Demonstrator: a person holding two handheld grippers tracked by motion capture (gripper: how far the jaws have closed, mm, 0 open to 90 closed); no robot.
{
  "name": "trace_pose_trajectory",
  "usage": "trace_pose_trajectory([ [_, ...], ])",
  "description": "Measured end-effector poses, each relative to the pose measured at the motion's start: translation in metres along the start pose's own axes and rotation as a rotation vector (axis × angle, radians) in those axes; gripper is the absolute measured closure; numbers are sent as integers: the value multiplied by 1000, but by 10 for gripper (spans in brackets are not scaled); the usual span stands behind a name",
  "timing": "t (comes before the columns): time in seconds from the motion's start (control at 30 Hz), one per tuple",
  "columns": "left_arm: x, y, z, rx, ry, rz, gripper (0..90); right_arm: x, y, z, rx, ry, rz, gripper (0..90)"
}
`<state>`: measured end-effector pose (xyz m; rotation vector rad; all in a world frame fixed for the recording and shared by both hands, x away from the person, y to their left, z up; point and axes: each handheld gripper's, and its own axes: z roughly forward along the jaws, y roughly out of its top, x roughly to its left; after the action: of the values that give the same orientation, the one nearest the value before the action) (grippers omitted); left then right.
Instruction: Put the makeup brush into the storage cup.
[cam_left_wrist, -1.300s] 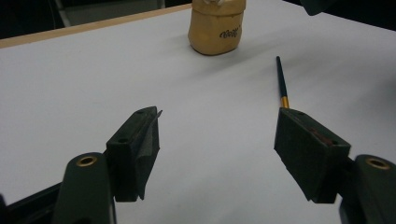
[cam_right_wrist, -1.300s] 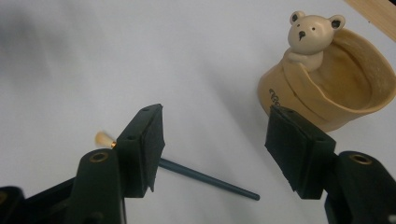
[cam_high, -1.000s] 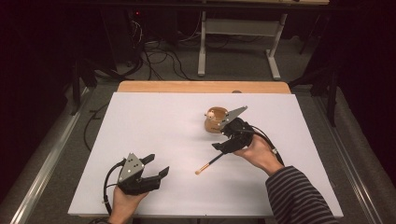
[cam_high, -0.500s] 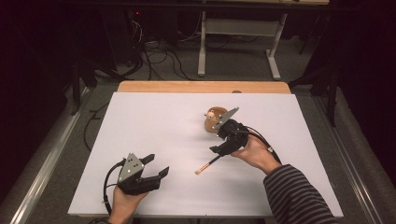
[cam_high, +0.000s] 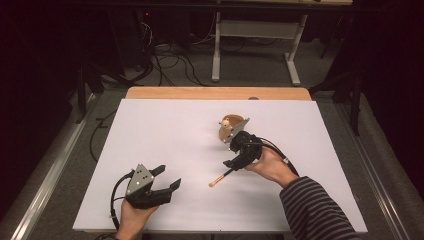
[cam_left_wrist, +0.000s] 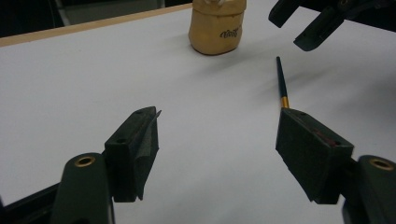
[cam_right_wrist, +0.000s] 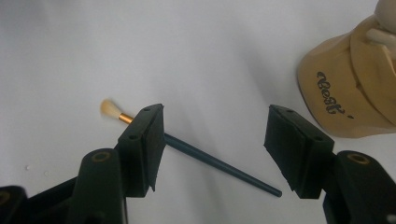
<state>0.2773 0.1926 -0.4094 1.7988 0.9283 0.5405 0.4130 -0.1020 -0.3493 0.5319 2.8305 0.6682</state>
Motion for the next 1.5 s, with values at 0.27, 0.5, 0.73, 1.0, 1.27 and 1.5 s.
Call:
trace_pose_trajectory([
  [0.27, 0, 0, 0, 0, 0, -1, 303, 3, 0, 7, 40, 9, -21, 395],
  [0.5, 0, 0, 0, 1, -2, -5, 304, 5, 0, 16, 75, 27, -52, 395],
  [0.73, 1, 0, 0, 2, -4, -6, 303, 8, -1, 23, 102, 38, -60, 395],
  [1.0, 1, 0, 1, 6, -8, -10, 303, 12, -1, 33, 164, 48, -89, 392],
  [1.27, 1, 0, 1, 15, -14, -7, 303, 14, -1, 41, 190, 45, -116, 395],
  [1.5, 0, 0, 2, 17, -14, -8, 304, 15, 0, 46, 208, 47, -130, 399],
])
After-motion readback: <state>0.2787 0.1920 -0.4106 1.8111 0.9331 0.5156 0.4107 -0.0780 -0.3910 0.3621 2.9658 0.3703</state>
